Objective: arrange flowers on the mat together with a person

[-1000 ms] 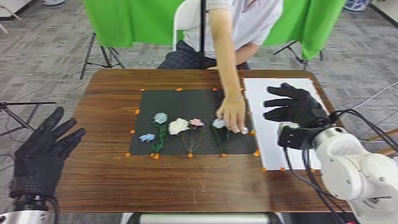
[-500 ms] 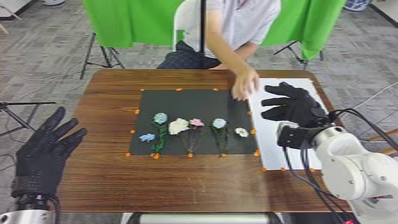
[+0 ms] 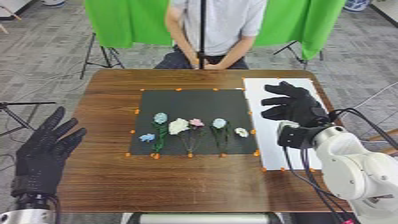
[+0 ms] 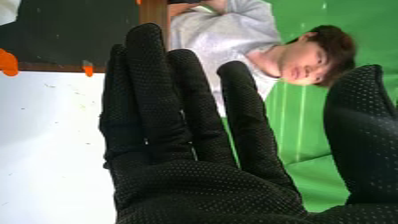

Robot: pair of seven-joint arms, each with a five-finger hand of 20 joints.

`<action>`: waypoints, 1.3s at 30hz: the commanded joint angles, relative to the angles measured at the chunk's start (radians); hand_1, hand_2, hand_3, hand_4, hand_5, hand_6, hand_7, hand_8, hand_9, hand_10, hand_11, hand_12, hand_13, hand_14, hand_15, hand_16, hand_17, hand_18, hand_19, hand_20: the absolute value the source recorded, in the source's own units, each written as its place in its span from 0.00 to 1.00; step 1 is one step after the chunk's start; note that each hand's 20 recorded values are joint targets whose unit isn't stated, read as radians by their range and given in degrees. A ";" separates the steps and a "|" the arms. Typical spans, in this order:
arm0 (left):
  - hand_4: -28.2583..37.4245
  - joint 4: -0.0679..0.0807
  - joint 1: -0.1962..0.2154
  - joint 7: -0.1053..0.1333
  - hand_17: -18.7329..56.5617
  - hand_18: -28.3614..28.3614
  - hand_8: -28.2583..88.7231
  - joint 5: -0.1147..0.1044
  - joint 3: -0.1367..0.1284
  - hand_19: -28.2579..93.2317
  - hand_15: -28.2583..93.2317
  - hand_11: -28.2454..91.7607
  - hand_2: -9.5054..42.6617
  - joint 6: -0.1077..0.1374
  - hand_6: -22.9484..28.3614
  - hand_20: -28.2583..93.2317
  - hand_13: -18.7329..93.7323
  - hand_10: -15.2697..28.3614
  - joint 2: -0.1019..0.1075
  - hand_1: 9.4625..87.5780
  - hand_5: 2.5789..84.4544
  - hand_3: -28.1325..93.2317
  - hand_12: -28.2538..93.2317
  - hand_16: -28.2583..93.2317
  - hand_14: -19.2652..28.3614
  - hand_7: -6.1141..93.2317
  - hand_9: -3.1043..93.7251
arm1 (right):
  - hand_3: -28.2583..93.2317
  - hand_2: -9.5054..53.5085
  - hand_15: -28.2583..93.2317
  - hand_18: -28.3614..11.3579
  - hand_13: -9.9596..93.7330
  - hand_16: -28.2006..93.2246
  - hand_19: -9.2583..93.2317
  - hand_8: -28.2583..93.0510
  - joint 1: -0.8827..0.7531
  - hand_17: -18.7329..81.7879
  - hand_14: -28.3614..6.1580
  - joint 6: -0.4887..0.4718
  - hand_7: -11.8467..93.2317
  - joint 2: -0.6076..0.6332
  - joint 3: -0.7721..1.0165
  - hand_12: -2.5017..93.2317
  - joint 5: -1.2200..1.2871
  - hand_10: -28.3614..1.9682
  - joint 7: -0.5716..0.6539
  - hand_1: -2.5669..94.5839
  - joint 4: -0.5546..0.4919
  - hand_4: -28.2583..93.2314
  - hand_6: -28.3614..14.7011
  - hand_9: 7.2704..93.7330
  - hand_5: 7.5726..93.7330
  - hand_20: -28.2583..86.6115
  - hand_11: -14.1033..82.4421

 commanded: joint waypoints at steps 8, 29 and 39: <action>0.03 0.001 0.009 0.005 0.12 0.84 0.17 -0.002 0.008 0.53 0.58 0.38 0.33 0.002 0.54 0.35 0.33 0.68 -0.005 0.13 0.34 0.85 0.34 0.20 0.85 0.16 0.32 | 0.82 0.21 0.64 0.05 0.60 0.31 0.77 0.14 0.001 0.42 0.20 -0.002 0.23 -0.005 -0.003 0.18 -0.003 0.27 -0.011 0.25 -0.002 0.05 0.60 0.56 0.49 0.28 0.30; 0.03 0.002 0.037 0.045 0.12 0.84 0.17 -0.044 -0.005 0.54 0.58 0.38 0.32 -0.003 0.54 0.35 0.33 0.68 0.034 0.13 0.34 0.85 0.34 0.20 0.85 0.16 0.32 | 0.82 0.22 0.64 0.05 0.60 0.31 0.77 0.14 -0.004 0.42 0.20 -0.001 0.23 0.010 0.000 0.18 0.006 0.27 -0.013 0.25 -0.002 0.05 0.60 0.56 0.49 0.28 0.31; 0.04 0.002 0.032 0.037 0.13 0.86 0.17 -0.029 -0.004 0.57 0.58 0.38 0.33 -0.012 0.54 0.36 0.34 0.68 0.017 0.13 0.34 0.85 0.34 0.20 0.85 0.16 0.32 | 0.82 0.22 0.64 0.06 0.60 0.31 0.77 0.14 0.015 0.42 0.21 0.001 0.23 0.009 -0.018 0.18 0.007 0.27 -0.019 0.25 -0.003 0.05 0.61 0.56 0.50 0.28 0.31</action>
